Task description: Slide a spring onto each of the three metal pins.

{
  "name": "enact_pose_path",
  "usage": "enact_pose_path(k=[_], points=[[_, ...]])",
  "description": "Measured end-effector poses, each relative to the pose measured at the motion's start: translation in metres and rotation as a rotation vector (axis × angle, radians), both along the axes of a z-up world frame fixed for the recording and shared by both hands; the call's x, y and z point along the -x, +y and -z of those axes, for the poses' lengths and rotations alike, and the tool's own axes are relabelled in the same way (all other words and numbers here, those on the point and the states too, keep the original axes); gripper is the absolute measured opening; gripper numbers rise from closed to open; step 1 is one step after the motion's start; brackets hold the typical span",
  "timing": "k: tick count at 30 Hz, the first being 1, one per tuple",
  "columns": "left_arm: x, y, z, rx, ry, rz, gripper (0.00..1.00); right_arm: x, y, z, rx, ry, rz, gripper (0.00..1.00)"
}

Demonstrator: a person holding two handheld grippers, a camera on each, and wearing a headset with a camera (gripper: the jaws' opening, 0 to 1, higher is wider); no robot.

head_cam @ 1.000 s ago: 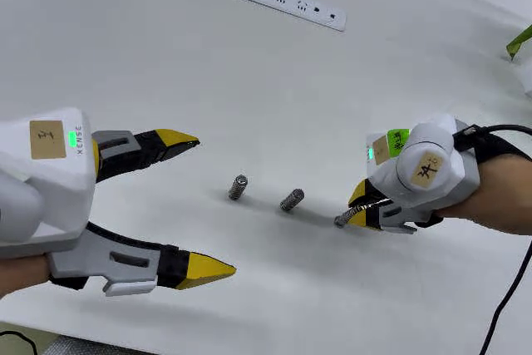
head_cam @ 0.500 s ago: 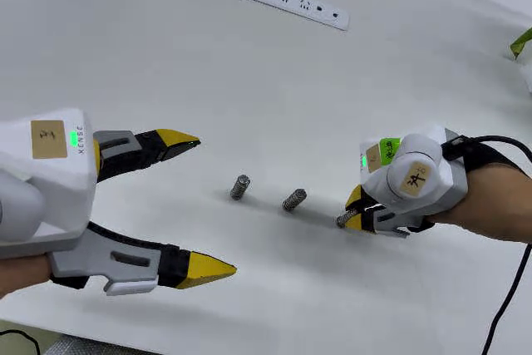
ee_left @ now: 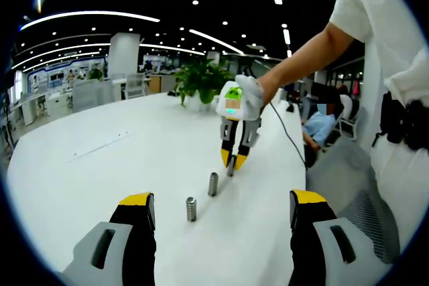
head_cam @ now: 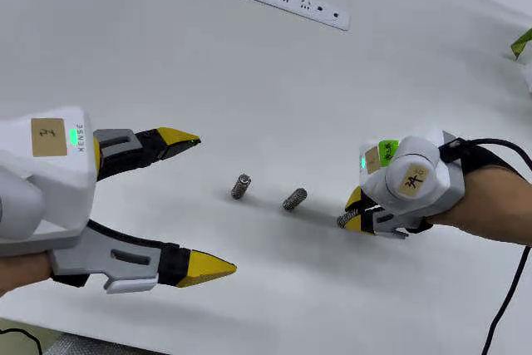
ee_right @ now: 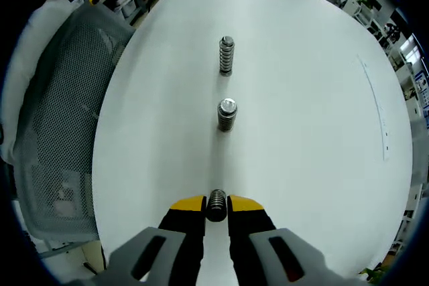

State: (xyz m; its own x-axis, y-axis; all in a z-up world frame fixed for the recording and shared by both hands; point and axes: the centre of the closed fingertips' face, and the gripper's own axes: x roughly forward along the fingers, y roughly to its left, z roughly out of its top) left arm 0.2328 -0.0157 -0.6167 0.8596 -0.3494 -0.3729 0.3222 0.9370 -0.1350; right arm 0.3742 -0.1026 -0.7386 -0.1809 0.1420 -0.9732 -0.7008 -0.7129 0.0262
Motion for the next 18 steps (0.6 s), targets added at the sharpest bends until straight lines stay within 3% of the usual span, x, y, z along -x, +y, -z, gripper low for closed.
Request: enact_pose_path(k=[6, 15, 18], points=[[0.002, -0.001, 0.001, -0.005, 0.005, 0.005, 0.85, 0.000, 0.001, -0.003, -0.016, 0.011, 0.018, 0.20], [0.003, 0.000, 0.002, -0.016, 0.007, 0.006, 0.87, -0.004, 0.003, -0.026, -0.091, 0.034, 0.078, 0.29], [0.004, 0.002, 0.003, -0.020, 0.009, 0.005, 0.88, 0.000, 0.004, -0.042, -0.132, 0.079, 0.147, 0.32]])
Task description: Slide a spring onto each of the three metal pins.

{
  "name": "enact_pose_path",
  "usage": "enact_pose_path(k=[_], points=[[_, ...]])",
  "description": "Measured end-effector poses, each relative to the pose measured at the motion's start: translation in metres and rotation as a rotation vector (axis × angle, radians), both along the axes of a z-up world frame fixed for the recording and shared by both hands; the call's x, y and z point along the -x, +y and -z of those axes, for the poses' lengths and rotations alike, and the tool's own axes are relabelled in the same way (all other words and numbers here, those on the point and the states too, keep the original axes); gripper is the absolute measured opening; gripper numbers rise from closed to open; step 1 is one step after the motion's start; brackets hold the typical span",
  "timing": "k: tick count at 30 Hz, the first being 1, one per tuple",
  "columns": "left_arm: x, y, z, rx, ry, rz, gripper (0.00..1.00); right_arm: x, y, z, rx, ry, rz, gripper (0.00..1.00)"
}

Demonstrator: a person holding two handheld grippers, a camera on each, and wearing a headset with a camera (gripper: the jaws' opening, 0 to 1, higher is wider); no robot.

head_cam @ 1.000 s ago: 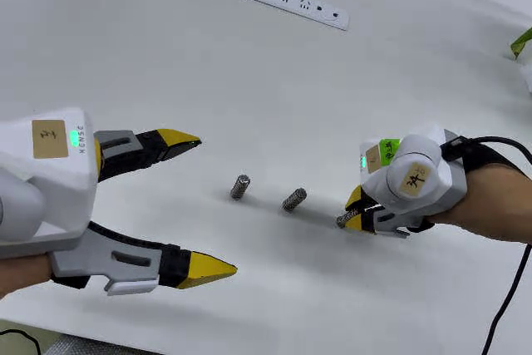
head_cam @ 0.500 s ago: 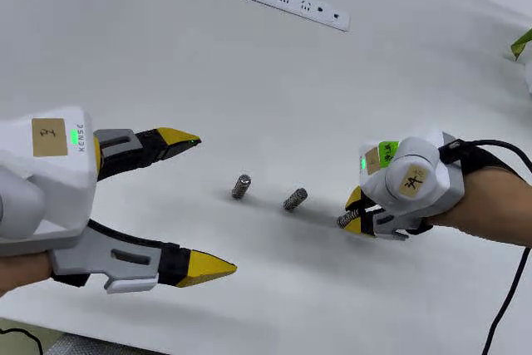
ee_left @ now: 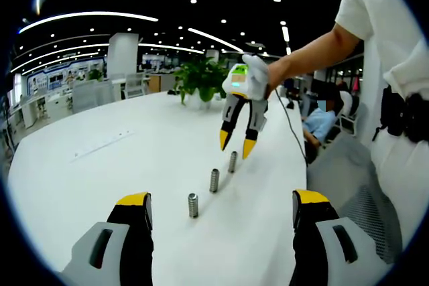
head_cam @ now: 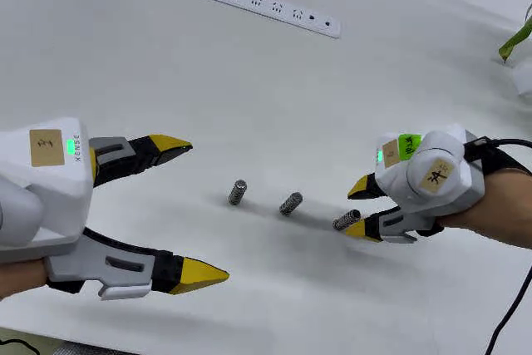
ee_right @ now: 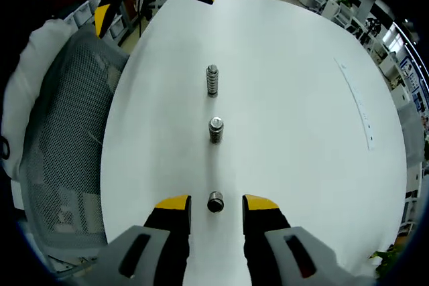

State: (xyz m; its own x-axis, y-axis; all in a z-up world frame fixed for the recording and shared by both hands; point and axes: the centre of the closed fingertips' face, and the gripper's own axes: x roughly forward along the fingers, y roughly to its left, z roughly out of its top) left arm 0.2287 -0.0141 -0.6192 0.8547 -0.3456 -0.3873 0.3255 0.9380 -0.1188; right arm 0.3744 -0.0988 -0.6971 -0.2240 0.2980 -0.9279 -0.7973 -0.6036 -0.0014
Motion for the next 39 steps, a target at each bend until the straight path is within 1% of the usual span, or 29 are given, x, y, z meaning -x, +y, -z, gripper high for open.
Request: enact_pose_path(k=[2, 4, 6, 9, 11, 12, 14, 17, 19, 21, 23, 24, 26, 27, 29, 31, 32, 33, 34, 35, 39], points=[[0.001, 0.001, 0.001, -0.005, 0.004, 0.000, 0.88, -0.003, 0.000, -0.007, -0.040, 0.023, 0.044, 0.36], [0.002, 0.002, 0.002, -0.010, 0.007, -0.003, 0.90, -0.005, -0.003, -0.014, -0.064, 0.039, 0.079, 0.39], [0.004, 0.003, 0.004, -0.016, 0.013, -0.003, 0.91, -0.007, -0.007, -0.019, -0.084, 0.045, 0.104, 0.41], [0.006, 0.004, 0.006, -0.031, 0.022, -0.001, 0.92, -0.011, -0.015, -0.026, -0.121, 0.070, 0.177, 0.44], [0.008, 0.006, 0.007, -0.033, 0.025, -0.005, 0.94, -0.011, -0.019, -0.031, -0.161, 0.101, 0.226, 0.46], [0.009, 0.008, 0.008, -0.039, 0.029, -0.006, 0.94, -0.012, -0.023, -0.034, -0.175, 0.121, 0.263, 0.48], [0.011, 0.011, 0.009, -0.043, 0.032, -0.009, 0.95, -0.014, -0.030, -0.035, -0.201, 0.136, 0.289, 0.52], [0.013, 0.012, 0.011, -0.046, 0.037, -0.007, 0.97, -0.014, -0.041, -0.037, -0.235, 0.151, 0.321, 0.60], [0.014, 0.013, 0.013, -0.045, 0.042, -0.007, 0.97, -0.013, -0.047, -0.038, -0.268, 0.178, 0.356, 0.65], [0.015, 0.013, 0.014, -0.044, 0.043, -0.009, 0.99, -0.012, -0.051, -0.036, -0.290, 0.195, 0.378, 0.70], [0.016, 0.013, 0.016, -0.042, 0.046, -0.012, 1.00, -0.014, -0.055, -0.035, -0.329, 0.207, 0.404, 0.74], [0.016, 0.014, 0.017, -0.041, 0.051, -0.014, 1.00, -0.014, -0.058, -0.034, -0.342, 0.219, 0.431, 0.77], [0.017, 0.014, 0.019, -0.043, 0.060, -0.013, 1.00, -0.013, -0.060, -0.035, -0.367, 0.236, 0.459, 0.79], [0.018, 0.014, 0.019, -0.045, 0.064, -0.012, 1.00, -0.013, -0.061, -0.036, -0.391, 0.248, 0.476, 0.81], [0.020, 0.015, 0.022, -0.043, 0.070, -0.013, 1.00, -0.012, -0.063, -0.037, -0.420, 0.265, 0.502, 0.83], [0.022, 0.017, 0.025, -0.041, 0.075, -0.014, 1.00, -0.011, -0.067, -0.037, -0.428, 0.271, 0.516, 0.85], [0.024, 0.017, 0.028, -0.038, 0.079, -0.014, 1.00, -0.006, -0.070, -0.039, -0.430, 0.275, 0.523, 0.86], [0.025, 0.017, 0.030, -0.037, 0.082, -0.013, 1.00, -0.005, -0.072, -0.038, -0.430, 0.276, 0.528, 0.86], [0.025, 0.017, 0.031, -0.037, 0.085, -0.012, 1.00, -0.005, -0.074, -0.037, -0.430, 0.275, 0.533, 0.86], [0.026, 0.017, 0.033, -0.038, 0.090, -0.011, 1.00, -0.008, -0.077, -0.036, -0.436, 0.275, 0.545, 0.86], [0.027, 0.013, 0.034, -0.034, 0.097, -0.009, 1.00, -0.004, -0.080, -0.040, -0.465, 0.288, 0.584, 0.88]])
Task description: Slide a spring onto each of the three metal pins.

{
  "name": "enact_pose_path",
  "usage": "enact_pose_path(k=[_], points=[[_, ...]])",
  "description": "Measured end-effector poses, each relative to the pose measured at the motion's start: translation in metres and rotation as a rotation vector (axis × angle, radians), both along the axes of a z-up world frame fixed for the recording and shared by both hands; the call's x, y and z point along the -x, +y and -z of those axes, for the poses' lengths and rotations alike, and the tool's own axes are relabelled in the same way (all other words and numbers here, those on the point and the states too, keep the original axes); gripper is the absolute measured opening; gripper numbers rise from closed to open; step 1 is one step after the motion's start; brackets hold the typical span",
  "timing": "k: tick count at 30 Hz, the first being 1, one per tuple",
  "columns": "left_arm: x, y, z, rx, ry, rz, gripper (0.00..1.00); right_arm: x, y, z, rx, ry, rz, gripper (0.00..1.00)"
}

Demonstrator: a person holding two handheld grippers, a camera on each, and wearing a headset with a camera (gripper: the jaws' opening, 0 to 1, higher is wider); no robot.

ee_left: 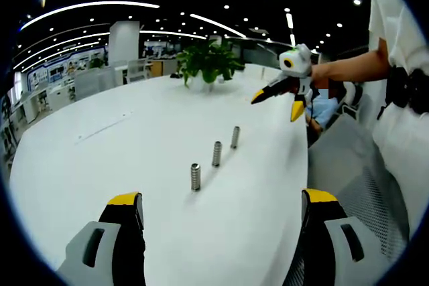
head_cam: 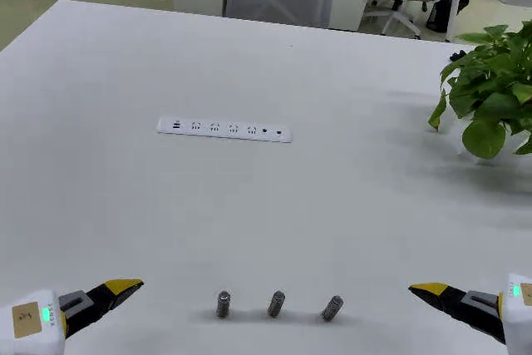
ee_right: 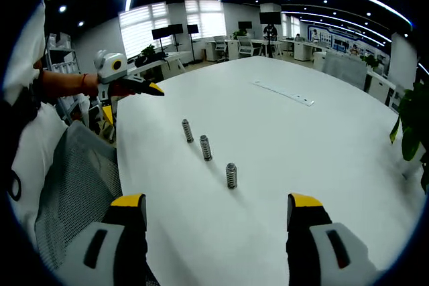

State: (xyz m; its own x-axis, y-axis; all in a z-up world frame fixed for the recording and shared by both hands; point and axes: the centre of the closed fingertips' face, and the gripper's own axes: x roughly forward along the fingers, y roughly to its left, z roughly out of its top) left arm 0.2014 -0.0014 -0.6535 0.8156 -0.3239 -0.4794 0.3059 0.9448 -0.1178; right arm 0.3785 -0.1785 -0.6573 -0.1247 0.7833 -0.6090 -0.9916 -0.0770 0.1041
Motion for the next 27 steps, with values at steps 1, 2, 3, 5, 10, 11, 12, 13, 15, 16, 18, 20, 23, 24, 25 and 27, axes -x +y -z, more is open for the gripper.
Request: enact_pose_path(k=[1, 2, 3, 5, 10, 11, 12, 13, 15, 16, 18, 20, 23, 24, 25, 27], points=[[0.000, -0.001, 0.000, 0.001, 0.001, 0.000, 1.00, 0.001, 0.000, -0.001, -0.006, 0.000, 0.003, 0.88], [0.000, -0.001, 0.001, 0.002, 0.002, 0.000, 1.00, 0.001, -0.001, -0.001, -0.009, -0.002, 0.006, 0.88], [0.001, -0.001, 0.002, 0.002, 0.003, 0.001, 1.00, 0.002, -0.001, -0.001, -0.011, -0.003, 0.012, 0.89], [0.002, -0.002, 0.004, 0.002, 0.007, 0.001, 1.00, 0.002, -0.001, -0.003, -0.025, 0.001, 0.026, 0.89], [0.003, -0.005, 0.005, 0.000, 0.018, -0.001, 1.00, 0.002, -0.001, -0.005, -0.040, 0.001, 0.046, 0.89], [0.003, -0.006, 0.004, -0.001, 0.019, 0.000, 1.00, 0.002, -0.001, -0.005, -0.044, 0.001, 0.048, 0.89], [0.003, -0.007, 0.004, -0.003, 0.020, 0.001, 1.00, 0.003, -0.001, -0.006, -0.046, 0.000, 0.050, 0.89], [0.003, -0.008, 0.003, -0.003, 0.021, 0.001, 1.00, 0.004, -0.001, -0.007, -0.048, -0.001, 0.053, 0.89], [0.003, -0.009, 0.001, -0.003, 0.021, 0.000, 1.00, 0.004, -0.001, -0.007, -0.054, 0.001, 0.059, 0.89], [0.003, -0.009, -0.001, -0.004, 0.020, 0.000, 1.00, 0.004, -0.001, -0.007, -0.055, 0.000, 0.061, 0.89], [0.003, -0.009, -0.003, -0.002, 0.015, 0.000, 1.00, 0.003, -0.001, -0.009, -0.062, -0.003, 0.066, 0.89], [0.003, -0.010, -0.003, -0.003, 0.017, 0.004, 1.00, 0.004, -0.001, -0.011, -0.068, -0.003, 0.073, 0.89], [0.002, -0.012, -0.004, -0.008, 0.017, 0.011, 1.00, 0.004, 0.000, -0.013, -0.072, -0.007, 0.076, 0.89], [0.001, -0.012, -0.004, -0.008, 0.015, 0.012, 1.00, 0.004, -0.001, -0.014, -0.074, -0.007, 0.078, 0.89], [0.001, -0.012, -0.005, -0.006, 0.012, 0.012, 1.00, 0.004, -0.001, -0.016, -0.076, -0.008, 0.080, 0.89], [0.000, -0.012, -0.005, -0.006, 0.010, 0.013, 1.00, 0.003, -0.001, -0.015, -0.077, -0.010, 0.082, 0.89]])
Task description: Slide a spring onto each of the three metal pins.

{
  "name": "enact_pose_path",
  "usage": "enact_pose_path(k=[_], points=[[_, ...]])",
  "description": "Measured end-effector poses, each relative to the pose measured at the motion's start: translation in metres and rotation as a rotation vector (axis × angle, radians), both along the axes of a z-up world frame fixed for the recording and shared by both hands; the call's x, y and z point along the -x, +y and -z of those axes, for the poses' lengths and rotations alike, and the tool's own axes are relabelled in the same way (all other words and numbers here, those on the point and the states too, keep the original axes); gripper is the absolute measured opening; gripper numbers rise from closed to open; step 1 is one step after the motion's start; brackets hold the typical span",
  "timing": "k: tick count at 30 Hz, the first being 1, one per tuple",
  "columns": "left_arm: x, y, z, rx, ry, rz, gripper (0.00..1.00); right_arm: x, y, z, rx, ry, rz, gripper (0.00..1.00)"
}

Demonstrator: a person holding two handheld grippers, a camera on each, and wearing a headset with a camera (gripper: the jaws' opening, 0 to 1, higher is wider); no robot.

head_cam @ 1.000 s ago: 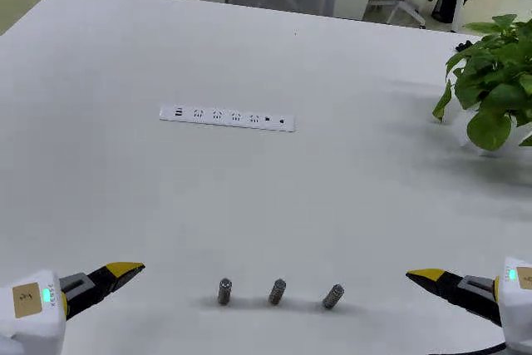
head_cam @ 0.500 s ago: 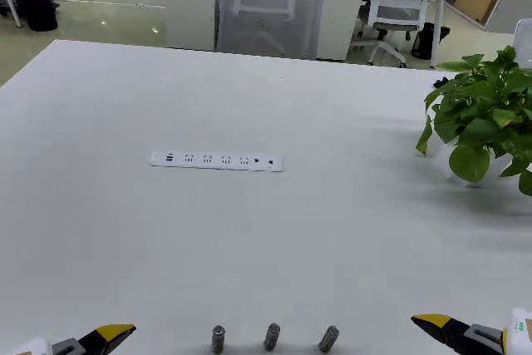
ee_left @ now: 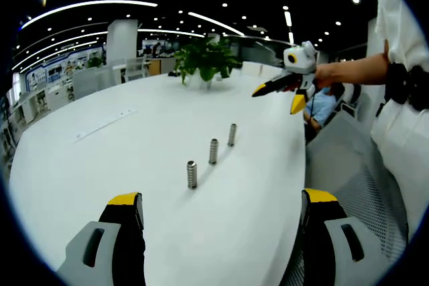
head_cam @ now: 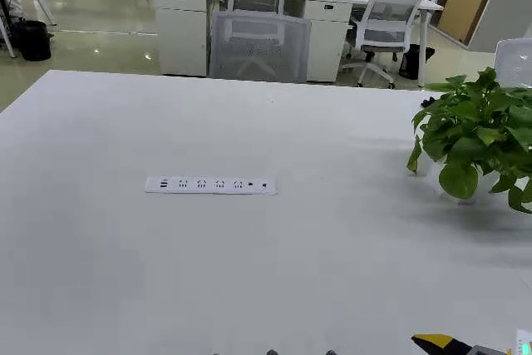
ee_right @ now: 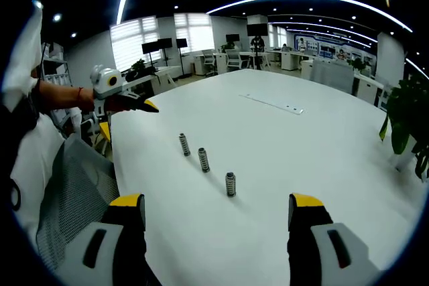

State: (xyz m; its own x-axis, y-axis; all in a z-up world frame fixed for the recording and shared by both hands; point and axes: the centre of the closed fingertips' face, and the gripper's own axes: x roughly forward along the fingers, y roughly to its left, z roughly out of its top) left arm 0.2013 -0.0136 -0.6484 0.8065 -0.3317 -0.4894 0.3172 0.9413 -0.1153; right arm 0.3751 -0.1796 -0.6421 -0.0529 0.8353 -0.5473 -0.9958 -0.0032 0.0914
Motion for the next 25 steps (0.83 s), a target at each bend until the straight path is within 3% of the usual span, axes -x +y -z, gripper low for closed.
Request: enact_pose_path(k=[25], points=[[0.0013, 0.0005, 0.0033, 0.006, -0.008, 0.011, 1.00, 0.0037, 0.0019, -0.0036, -0.007, -0.002, -0.001, 0.89]])
